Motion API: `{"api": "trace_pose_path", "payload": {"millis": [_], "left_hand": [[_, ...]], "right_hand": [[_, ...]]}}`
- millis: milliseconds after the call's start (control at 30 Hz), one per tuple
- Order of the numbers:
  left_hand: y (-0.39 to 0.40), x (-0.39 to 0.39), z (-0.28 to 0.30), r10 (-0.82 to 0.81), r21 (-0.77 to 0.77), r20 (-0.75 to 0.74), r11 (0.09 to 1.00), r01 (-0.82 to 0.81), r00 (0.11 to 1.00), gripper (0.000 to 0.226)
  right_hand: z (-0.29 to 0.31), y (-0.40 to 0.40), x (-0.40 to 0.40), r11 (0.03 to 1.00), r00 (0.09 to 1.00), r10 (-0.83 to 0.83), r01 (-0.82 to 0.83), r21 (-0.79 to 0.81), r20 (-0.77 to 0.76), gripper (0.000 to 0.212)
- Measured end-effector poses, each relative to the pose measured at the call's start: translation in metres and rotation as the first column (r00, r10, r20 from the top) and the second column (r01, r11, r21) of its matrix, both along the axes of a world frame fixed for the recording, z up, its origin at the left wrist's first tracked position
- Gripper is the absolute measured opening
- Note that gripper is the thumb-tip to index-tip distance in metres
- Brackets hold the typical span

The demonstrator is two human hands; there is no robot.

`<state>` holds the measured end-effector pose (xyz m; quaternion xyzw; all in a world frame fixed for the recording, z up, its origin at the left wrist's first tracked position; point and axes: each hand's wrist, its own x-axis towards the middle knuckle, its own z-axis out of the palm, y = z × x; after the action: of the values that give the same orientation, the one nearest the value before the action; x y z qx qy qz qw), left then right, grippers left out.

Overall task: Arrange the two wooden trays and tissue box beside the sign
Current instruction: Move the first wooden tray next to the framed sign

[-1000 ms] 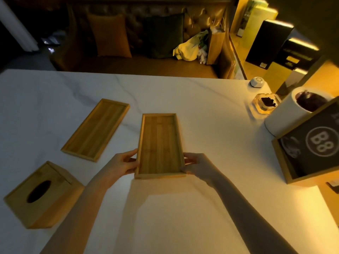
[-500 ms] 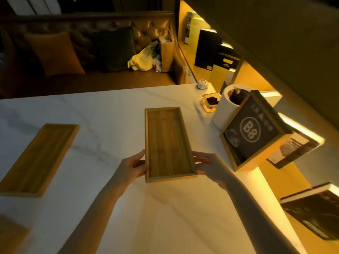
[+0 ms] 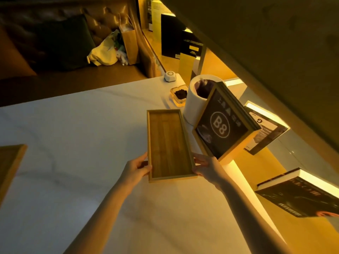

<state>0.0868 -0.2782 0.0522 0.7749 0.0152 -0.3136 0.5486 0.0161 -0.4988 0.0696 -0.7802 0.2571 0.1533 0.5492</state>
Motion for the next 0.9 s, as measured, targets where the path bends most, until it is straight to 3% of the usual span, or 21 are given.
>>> {"api": "trace_pose_path", "payload": {"millis": [333, 700, 900], "left_hand": [[-0.015, 0.015, -0.023, 0.006, -0.020, -0.033, 1.000, -0.007, 0.999, 0.051], [-0.026, 0.017, -0.039, -0.112, 0.144, 0.185, 0.986, 0.086, 0.976, 0.051], [-0.038, 0.015, -0.046, -0.087, 0.197, 0.252, 0.980, 0.037, 0.964, 0.048]], "right_hand": [[-0.024, -0.005, 0.011, 0.995, 0.998, -0.055, 0.055, -0.078, 0.008, 0.051], [-0.044, 0.004, 0.012, 0.909, 0.992, -0.022, 0.071, -0.411, 0.122, 0.039], [-0.052, 0.007, 0.015, 0.858, 0.993, -0.070, 0.111, -0.501, 0.100, 0.037]]}}
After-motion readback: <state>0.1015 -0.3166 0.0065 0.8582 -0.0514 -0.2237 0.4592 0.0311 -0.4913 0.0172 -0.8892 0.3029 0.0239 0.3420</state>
